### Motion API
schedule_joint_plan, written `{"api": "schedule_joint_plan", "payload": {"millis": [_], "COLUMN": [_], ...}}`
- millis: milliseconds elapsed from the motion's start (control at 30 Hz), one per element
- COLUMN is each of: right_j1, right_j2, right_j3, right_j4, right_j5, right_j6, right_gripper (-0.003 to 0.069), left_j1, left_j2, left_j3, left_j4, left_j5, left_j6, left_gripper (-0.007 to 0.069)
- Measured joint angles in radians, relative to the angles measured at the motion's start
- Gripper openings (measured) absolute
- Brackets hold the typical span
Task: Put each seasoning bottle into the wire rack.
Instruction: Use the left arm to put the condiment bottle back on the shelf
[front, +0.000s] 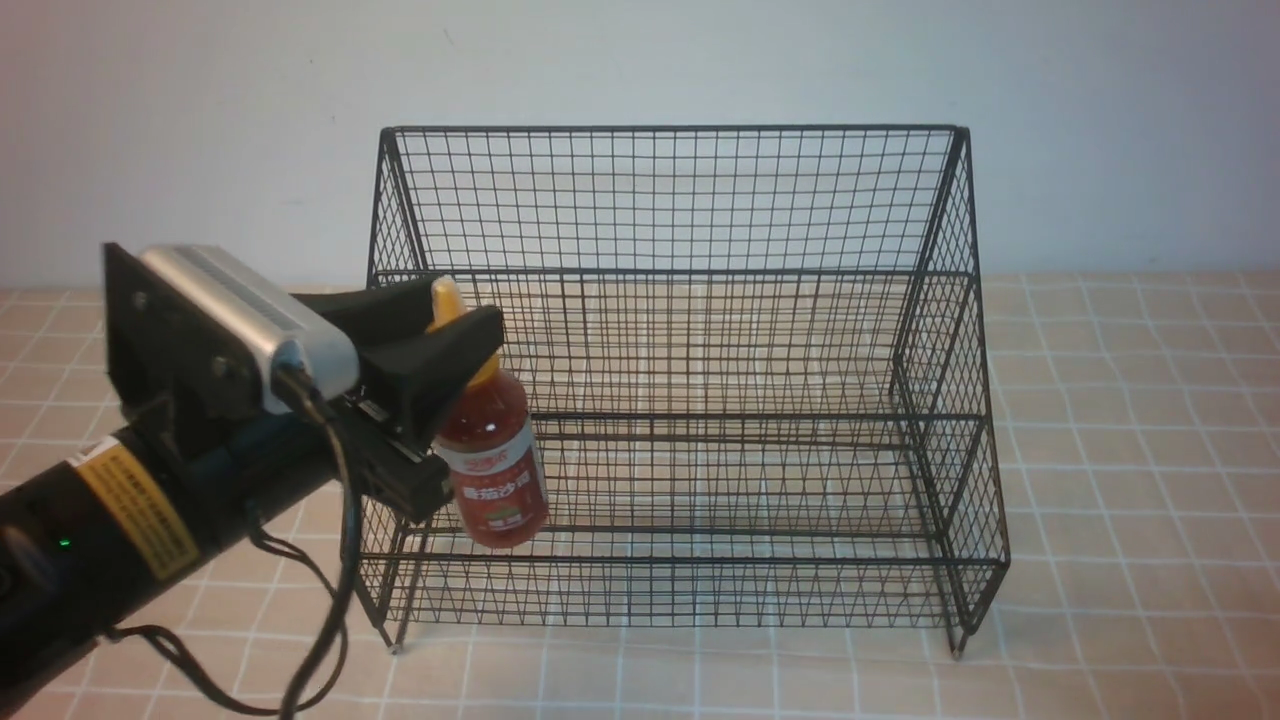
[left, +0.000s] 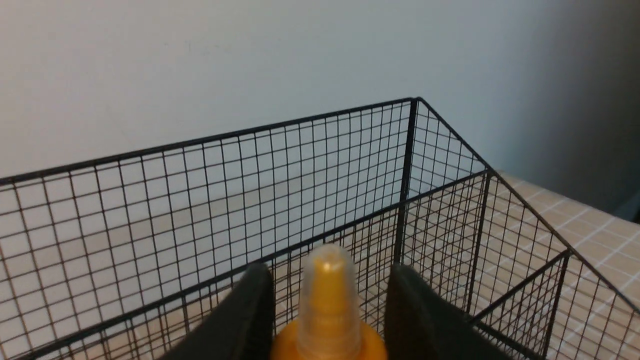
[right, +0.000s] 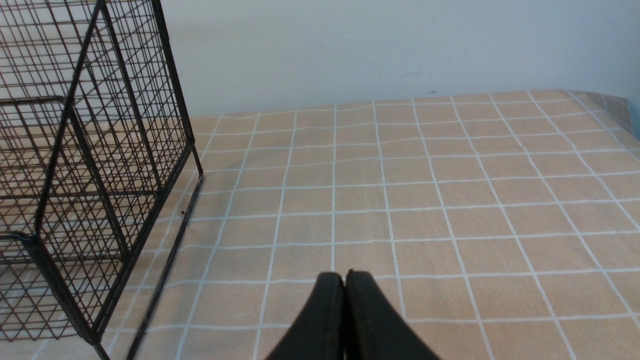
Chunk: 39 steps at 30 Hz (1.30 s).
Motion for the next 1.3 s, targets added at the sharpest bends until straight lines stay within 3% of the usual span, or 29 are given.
{"api": "schedule_joint_plan", "payload": {"millis": [400,600,767,1100,1300], "right_j1": [0.000,0.000,0.000,0.000,0.000], "right_j2": [0.000,0.000,0.000,0.000,0.000], "right_j3": [0.000,0.000,0.000,0.000,0.000], "right_j4": [0.000,0.000,0.000,0.001,0.001], "right_j5": [0.000,0.000,0.000,0.000,0.000], "right_j6": [0.000,0.000,0.000,0.000,0.000], "right_gripper": [-0.0015,-0.0015,-0.0015,-0.0015,-0.0015], "left_j1": [-0.001,-0.005,-0.005,-0.006,-0.006], "left_j2": [0.194,0.262,0.262,0.095,-0.106], "left_j3": [0.000,-0.017,-0.021,-0.015,-0.014], "left_j4": [-0.007,-0.009,0.012,0.057,0.119], "left_j5": [-0.002,-0.082,-0.070,0.211,0.277], "left_j6": [0.040,0.041,-0.004,-0.091,-0.224], "left_gripper": [0.0259,0.0259,0.0265,0.0411,0.0425]}}
